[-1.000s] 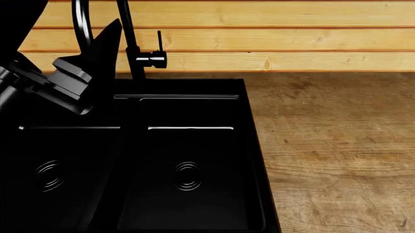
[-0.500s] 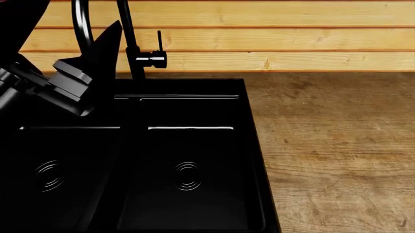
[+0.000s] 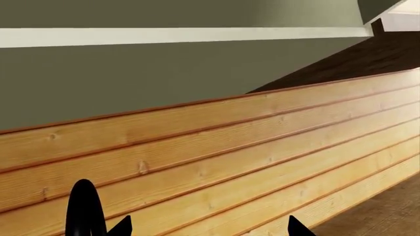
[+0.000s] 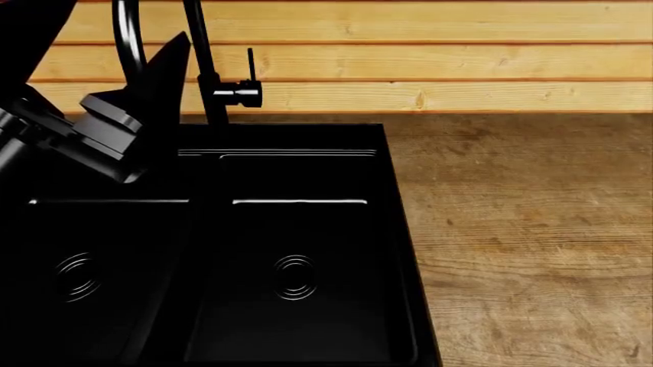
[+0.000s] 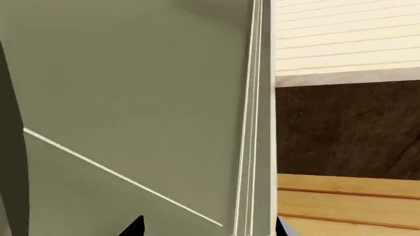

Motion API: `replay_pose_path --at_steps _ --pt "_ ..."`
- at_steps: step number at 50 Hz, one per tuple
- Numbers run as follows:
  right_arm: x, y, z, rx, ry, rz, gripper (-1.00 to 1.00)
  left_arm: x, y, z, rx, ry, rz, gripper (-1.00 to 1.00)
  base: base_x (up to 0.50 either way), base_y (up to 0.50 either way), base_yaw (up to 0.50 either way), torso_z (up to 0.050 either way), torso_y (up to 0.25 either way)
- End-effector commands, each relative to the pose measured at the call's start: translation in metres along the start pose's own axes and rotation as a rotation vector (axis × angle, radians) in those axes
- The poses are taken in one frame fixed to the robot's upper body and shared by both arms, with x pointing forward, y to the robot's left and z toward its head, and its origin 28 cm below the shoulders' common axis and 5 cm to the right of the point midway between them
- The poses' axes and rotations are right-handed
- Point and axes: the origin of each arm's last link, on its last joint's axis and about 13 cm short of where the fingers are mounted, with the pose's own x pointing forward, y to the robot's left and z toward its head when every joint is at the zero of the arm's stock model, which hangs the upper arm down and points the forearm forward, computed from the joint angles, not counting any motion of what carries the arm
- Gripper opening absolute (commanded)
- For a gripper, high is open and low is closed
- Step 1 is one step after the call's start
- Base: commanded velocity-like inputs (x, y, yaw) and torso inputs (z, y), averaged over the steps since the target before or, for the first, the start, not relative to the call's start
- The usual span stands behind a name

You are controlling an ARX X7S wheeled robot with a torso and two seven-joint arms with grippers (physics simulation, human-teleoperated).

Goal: Pick the broccoli, avocado from the counter and place them in the cabinet. Then close the cabinet.

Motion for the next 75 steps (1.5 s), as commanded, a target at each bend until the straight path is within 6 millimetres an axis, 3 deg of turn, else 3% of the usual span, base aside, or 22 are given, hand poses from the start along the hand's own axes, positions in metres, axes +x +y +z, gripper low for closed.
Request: replay_pose_path --at_steps 1,15,31,54,75 --pt "0.024 0.025 0.004 0.008 -0.03 0.17 1.0 0.0 0.001 0.001 0.0 -0.001 0.0 1.0 0.0 0.0 0.0 0.0 0.0" --pt "0.054 0.043 -0.018 -0.053 0.073 0.317 1.0 0.0 0.001 0.001 -0.002 -0.001 -0.005 1.0 0.0 0.0 0.0 0.001 0.0" --pt "0.087 0.047 -0.069 -0.349 0.444 0.432 1.0 0.001 0.0 0.0 0.001 0.0 -0.014 1.0 0.0 0.0 0.0 0.001 -0.002" --pt "0.126 0.009 -0.107 -0.461 0.633 0.343 1.0 0.0 0.0 0.003 -0.004 -0.01 -0.027 1.0 0.0 0.0 0.0 0.0 -0.01" --pt "0.146 -0.008 -0.128 -0.629 0.807 0.305 1.0 0.002 -0.002 0.005 0.005 -0.012 -0.041 1.0 0.0 0.0 0.0 0.0 -0.011"
